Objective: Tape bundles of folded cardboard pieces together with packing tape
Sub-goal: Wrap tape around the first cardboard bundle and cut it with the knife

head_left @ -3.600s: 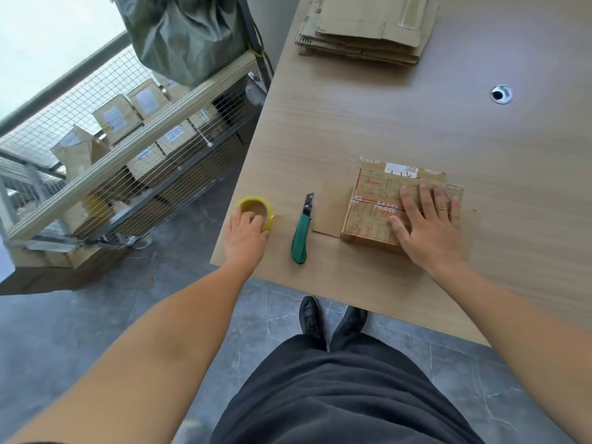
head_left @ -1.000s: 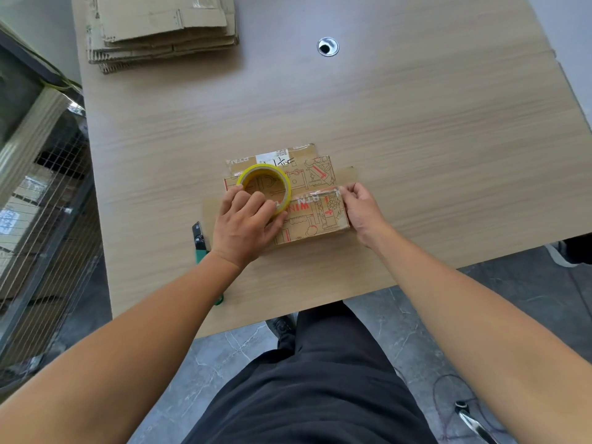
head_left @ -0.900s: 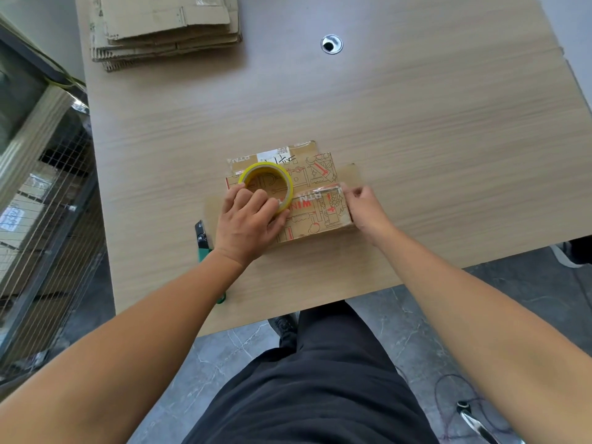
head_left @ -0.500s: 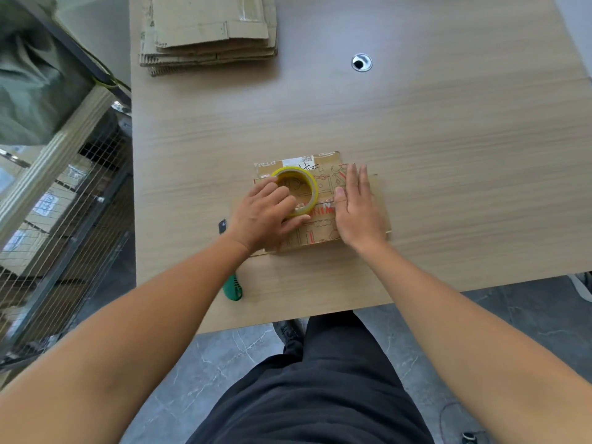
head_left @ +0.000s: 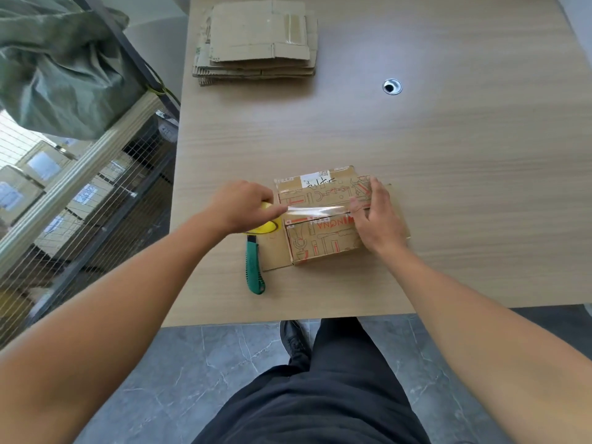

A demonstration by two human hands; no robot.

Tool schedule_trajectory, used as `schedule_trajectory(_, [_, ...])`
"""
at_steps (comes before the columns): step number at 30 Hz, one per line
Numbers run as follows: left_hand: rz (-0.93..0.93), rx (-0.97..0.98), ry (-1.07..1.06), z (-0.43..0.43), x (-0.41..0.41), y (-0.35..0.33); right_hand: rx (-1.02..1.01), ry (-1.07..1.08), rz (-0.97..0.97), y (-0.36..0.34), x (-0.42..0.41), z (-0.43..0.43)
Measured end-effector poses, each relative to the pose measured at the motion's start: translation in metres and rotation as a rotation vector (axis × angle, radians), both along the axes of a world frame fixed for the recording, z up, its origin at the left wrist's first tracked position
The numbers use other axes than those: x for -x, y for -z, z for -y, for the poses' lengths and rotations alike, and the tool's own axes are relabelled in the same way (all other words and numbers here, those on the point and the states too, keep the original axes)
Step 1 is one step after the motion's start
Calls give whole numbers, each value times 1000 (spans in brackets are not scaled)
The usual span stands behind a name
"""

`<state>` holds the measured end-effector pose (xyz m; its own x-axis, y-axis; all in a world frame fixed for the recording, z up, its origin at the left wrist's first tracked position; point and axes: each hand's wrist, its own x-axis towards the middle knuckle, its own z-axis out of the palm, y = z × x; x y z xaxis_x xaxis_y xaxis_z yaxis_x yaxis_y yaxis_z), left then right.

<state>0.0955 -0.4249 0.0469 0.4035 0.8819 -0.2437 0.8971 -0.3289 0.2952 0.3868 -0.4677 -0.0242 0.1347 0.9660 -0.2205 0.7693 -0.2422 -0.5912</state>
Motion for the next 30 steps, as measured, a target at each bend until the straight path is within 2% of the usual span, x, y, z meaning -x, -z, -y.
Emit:
schedule_trajectory(5, [-36, 46, -131, 21, 0, 15, -8, -50, 104, -2, 1, 1])
schedule_trajectory(9, [-34, -10, -230, 38, -2, 26, 38, -101, 147, -1, 0, 1])
schedule_trajectory(16, [-67, -24, -267, 37, -4, 47, 90, -141, 220, 1, -2, 1])
schedule_trajectory(25, [160, 44, -274, 42, -3, 52, 156, -151, 282, 0, -3, -4])
schedule_trajectory(30, [215, 110, -331, 51, -8, 56, 213, -177, 292, -4, -2, -7])
